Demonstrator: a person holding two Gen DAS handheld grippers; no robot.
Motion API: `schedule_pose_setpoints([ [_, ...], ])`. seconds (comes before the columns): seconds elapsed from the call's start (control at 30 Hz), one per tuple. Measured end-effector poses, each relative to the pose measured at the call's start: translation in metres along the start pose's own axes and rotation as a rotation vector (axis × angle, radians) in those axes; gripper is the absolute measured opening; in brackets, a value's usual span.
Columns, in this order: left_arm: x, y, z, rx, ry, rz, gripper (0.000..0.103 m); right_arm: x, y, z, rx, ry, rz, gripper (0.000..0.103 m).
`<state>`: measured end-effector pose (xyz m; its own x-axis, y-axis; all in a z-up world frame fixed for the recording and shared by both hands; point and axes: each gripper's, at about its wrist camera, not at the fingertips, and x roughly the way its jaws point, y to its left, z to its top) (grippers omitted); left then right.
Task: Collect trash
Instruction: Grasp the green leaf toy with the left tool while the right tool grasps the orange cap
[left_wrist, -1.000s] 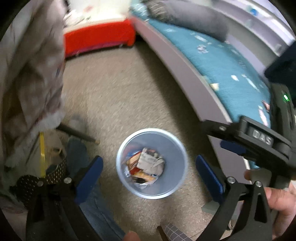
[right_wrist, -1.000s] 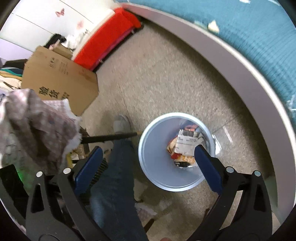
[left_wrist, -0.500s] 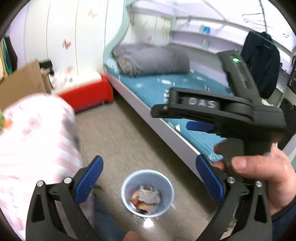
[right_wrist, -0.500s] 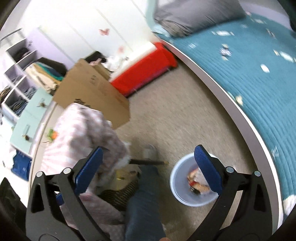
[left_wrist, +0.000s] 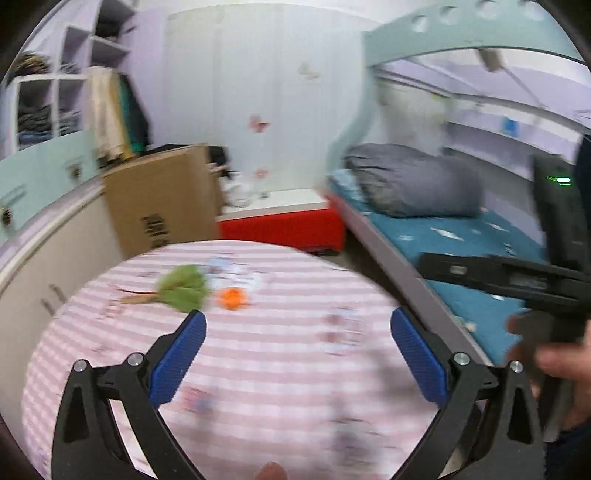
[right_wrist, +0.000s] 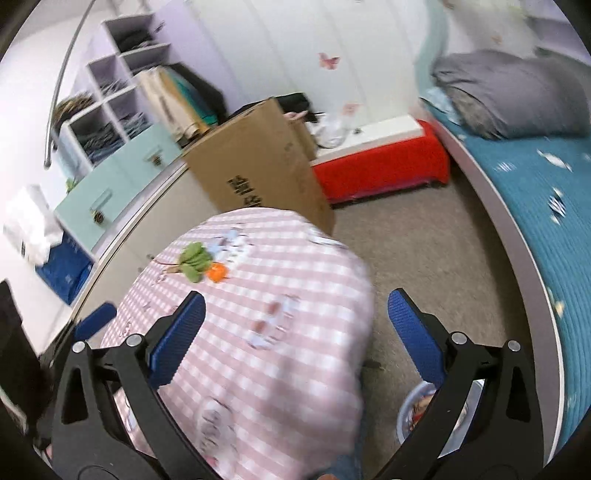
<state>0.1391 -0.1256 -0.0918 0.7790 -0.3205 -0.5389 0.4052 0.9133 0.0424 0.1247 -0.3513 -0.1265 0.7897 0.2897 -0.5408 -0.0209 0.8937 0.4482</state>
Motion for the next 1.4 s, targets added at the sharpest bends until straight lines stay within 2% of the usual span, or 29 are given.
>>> schedule_pose_setpoints([
  [0.17, 0.026, 0.065, 0.011, -0.025, 0.031, 0.1, 0.098, 0.037, 0.04, 0.011, -0.091, 0.041, 0.007, 0.097],
  [0.3, 0.053, 0.113, 0.018, -0.077, 0.07, 0.121, 0.098, 0.07, 0.061, 0.014, -0.153, 0.094, -0.01, 0.097],
  [0.47, 0.1, 0.141, 0.019, -0.04, 0.15, 0.134, 0.098, 0.103, 0.065, 0.011, -0.191, 0.151, -0.03, 0.097],
  [0.67, 0.153, 0.143, 0.021, 0.032, 0.23, 0.088, 0.098, 0.128, 0.069, 0.01, -0.242, 0.2, -0.045, 0.097],
  [0.77, 0.167, 0.147, 0.018, 0.016, 0.246, 0.061, 0.098, 0.141, 0.074, 0.008, -0.28, 0.225, -0.044, 0.097],
  [0.8, 0.175, 0.152, 0.017, -0.013, 0.282, 0.037, 0.097, 0.147, 0.077, 0.007, -0.295, 0.241, -0.039, 0.097],
  [0.87, 0.183, 0.163, 0.015, -0.102, 0.318, -0.044, 0.079, 0.158, 0.082, 0.006, -0.325, 0.259, -0.054, 0.096],
  [0.9, 0.184, 0.165, 0.014, -0.117, 0.319, -0.068, 0.073, 0.163, 0.085, 0.005, -0.339, 0.267, -0.058, 0.096],
  [0.97, 0.184, 0.165, 0.014, -0.111, 0.314, -0.074, 0.063, 0.175, 0.093, 0.004, -0.361, 0.284, -0.053, 0.089],
  [1.03, 0.183, 0.165, 0.013, -0.11, 0.307, -0.095, 0.044, 0.185, 0.102, 0.003, -0.389, 0.292, -0.061, 0.078],
  [1.1, 0.182, 0.17, 0.011, -0.135, 0.301, -0.118, 0.035, 0.196, 0.109, 0.002, -0.405, 0.306, -0.065, 0.069],
  [1.2, 0.181, 0.181, 0.01, -0.188, 0.297, -0.135, 0.032, 0.205, 0.119, -0.001, -0.449, 0.295, -0.091, 0.062],
  [1.23, 0.18, 0.184, 0.009, -0.202, 0.295, -0.141, 0.03, 0.206, 0.122, -0.002, -0.463, 0.29, -0.1, 0.052],
  [1.27, 0.18, 0.187, 0.008, -0.212, 0.293, -0.142, 0.03, 0.207, 0.125, -0.004, -0.481, 0.283, -0.116, 0.046],
  [1.3, 0.178, 0.189, 0.008, -0.218, 0.29, -0.138, 0.029, 0.207, 0.127, -0.005, -0.496, 0.276, -0.126, 0.031],
  [1.4, 0.173, 0.191, 0.007, -0.228, 0.272, -0.126, 0.026, 0.202, 0.124, -0.007, -0.464, 0.278, -0.096, 0.029],
])
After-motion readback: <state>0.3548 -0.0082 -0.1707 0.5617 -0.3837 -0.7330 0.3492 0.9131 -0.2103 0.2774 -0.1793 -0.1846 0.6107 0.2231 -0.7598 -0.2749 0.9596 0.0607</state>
